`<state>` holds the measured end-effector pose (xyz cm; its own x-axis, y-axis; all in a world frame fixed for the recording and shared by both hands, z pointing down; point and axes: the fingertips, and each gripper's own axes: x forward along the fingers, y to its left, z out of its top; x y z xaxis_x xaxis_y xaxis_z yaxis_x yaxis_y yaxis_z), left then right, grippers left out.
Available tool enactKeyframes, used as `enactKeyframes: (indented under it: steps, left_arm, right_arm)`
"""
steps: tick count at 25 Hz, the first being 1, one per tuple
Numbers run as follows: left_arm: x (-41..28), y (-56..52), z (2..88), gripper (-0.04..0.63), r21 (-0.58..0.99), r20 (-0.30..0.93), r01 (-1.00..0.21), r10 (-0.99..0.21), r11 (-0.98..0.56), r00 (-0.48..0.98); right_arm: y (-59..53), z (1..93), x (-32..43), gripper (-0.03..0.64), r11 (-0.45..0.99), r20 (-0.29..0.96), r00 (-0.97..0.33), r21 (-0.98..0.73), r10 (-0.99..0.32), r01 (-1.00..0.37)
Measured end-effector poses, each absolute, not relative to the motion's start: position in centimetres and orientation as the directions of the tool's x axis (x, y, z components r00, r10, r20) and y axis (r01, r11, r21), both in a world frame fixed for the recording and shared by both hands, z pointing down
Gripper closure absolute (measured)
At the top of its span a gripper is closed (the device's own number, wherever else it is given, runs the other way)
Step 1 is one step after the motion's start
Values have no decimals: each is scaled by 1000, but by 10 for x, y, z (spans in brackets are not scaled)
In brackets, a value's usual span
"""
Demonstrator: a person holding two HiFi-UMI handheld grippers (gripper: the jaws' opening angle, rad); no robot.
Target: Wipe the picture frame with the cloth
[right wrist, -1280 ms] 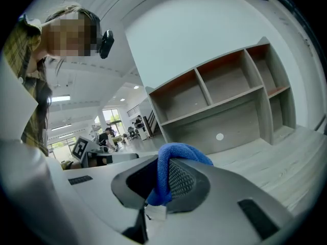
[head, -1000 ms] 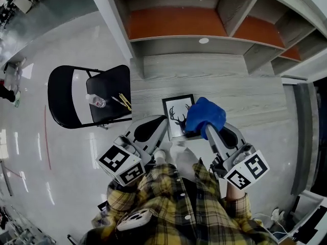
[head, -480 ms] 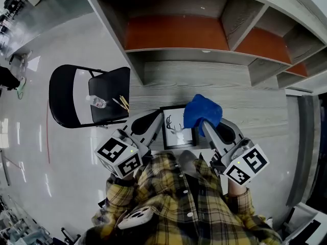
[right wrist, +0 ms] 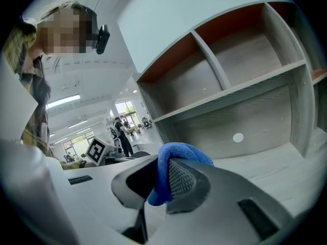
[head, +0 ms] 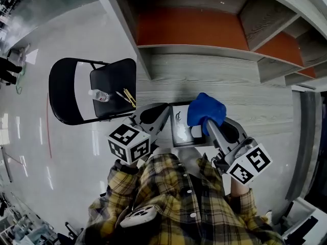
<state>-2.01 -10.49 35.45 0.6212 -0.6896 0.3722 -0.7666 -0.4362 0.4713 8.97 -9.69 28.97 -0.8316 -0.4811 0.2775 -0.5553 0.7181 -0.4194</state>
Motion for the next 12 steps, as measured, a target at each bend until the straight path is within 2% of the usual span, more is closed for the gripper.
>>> enactKeyframes:
  steps: [8, 12]
  left_arm:
    - [-14, -123, 427, 583, 492, 488, -765, -596, -416, 638]
    - [-13, -129, 467, 514, 503, 553, -771, -540, -390, 634]
  right_arm:
    - [-91, 321, 93, 569, 660, 340, -805, -462, -485, -593]
    - [-88, 334, 97, 569, 631, 360, -795, -484, -488, -607]
